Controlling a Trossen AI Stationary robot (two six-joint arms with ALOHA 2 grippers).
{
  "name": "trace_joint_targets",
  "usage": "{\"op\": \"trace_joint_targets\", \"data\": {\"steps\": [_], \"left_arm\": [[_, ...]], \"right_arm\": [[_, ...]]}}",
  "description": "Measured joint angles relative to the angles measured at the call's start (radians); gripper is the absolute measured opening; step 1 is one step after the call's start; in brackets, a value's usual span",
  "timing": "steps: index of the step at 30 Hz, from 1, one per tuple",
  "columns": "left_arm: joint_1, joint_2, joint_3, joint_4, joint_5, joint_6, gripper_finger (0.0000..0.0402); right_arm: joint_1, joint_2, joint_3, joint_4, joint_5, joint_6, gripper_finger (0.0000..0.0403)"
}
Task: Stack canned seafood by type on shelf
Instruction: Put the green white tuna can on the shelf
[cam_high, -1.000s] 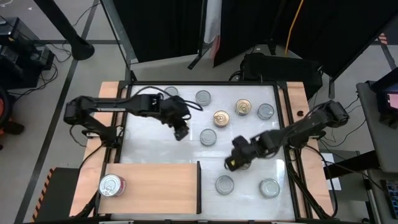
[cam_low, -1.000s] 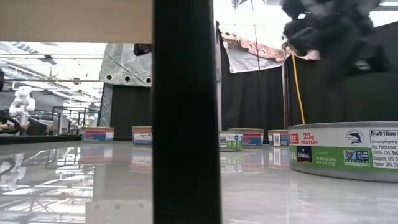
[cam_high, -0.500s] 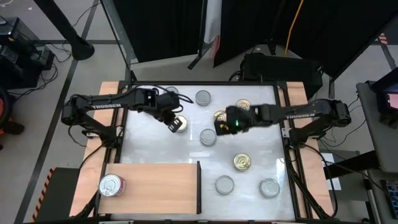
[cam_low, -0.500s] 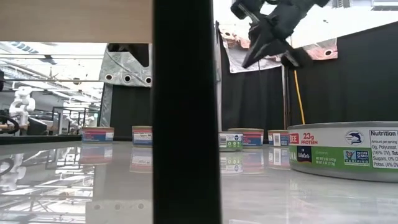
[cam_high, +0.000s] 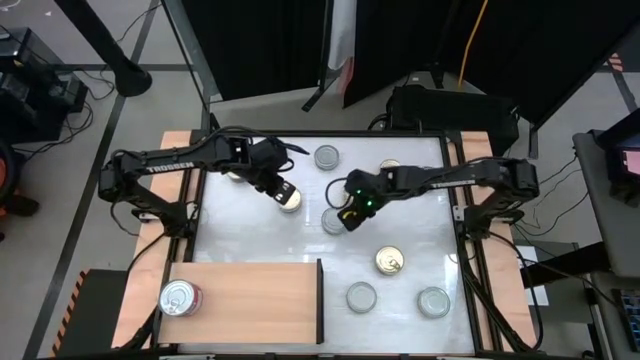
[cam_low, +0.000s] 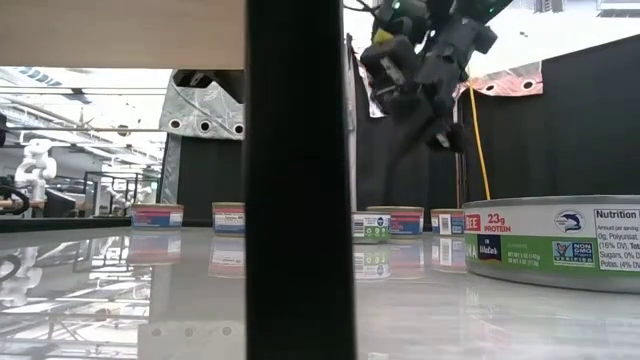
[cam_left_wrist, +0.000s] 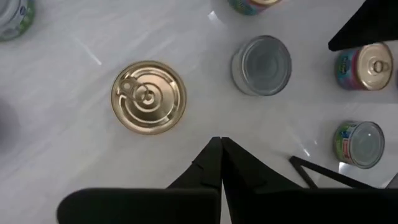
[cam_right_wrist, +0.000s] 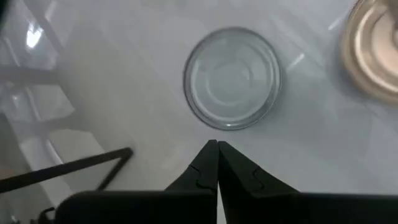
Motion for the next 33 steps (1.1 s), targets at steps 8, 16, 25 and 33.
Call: {"op": "trace_joint_targets", "data": {"steps": [8,16,25,33], "left_arm": [[-0.01,-0.019,0.0,-0.011,0.004,-0.058,0.0006],[-0.023,-0.034,0.0,-0.034,0.005,-0.057,0.0006],[-0.023,-0.032,0.0,-0.103,-0.001,-0.018,0.0006],[-0.023,-0.032,0.0,-0.11,-0.025,-0.002,0.0006]], "right_arm": [[0.012,0.104,0.0,0.034,-0.013,-0.001,0.0],[0.016,0.17,0.0,0.061,-0.013,0.005,0.0],[0.045,0.189,0.004,0.057,-0.001,0.016,0.0],[0.071,0.218,-0.005,-0.019,0.047,0.015,0.0]]}}
